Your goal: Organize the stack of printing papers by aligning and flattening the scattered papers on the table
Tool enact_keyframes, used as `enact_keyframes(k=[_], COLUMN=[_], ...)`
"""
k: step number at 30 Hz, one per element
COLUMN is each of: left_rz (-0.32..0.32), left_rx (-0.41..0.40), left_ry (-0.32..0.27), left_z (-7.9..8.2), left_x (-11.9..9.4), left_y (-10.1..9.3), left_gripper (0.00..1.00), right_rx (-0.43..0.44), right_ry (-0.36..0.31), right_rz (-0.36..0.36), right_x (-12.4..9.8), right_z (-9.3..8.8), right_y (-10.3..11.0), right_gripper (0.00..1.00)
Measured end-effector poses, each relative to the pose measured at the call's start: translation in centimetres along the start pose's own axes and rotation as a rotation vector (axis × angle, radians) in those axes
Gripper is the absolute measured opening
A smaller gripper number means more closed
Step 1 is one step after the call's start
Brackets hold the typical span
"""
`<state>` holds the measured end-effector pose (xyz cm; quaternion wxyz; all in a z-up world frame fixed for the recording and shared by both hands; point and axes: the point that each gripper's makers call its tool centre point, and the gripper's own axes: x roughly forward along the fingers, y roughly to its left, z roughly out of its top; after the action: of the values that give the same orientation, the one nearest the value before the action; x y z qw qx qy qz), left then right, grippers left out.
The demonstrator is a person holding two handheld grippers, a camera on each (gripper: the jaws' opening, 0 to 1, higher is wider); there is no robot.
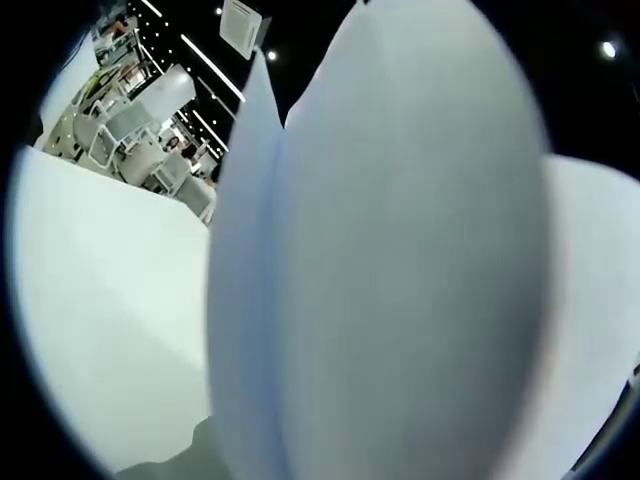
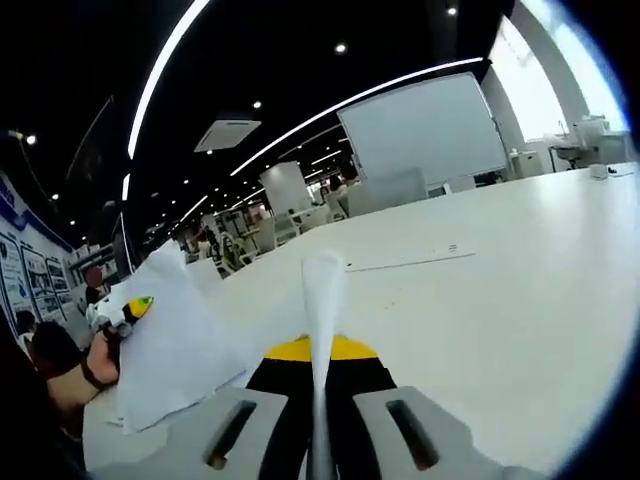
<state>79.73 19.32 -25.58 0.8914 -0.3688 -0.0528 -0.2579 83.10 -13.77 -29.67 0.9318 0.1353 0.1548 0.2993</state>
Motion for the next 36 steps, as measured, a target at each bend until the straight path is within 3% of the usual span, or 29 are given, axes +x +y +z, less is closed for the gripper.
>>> enact_keyframes(k=[36], left_rz=[0.001], left_rx=[-0.003], left_ry=[0.001], left_z=[-0.16], left_x=[-0.02], left_y=[-0.09], left_gripper=[0.06], right_rx=[-0.010], right_ry=[0.008], right_rz=[-0.009], right_x=[-0.23], right_z=[-0.17], right_y=[-0.18], right_gripper=[0.00])
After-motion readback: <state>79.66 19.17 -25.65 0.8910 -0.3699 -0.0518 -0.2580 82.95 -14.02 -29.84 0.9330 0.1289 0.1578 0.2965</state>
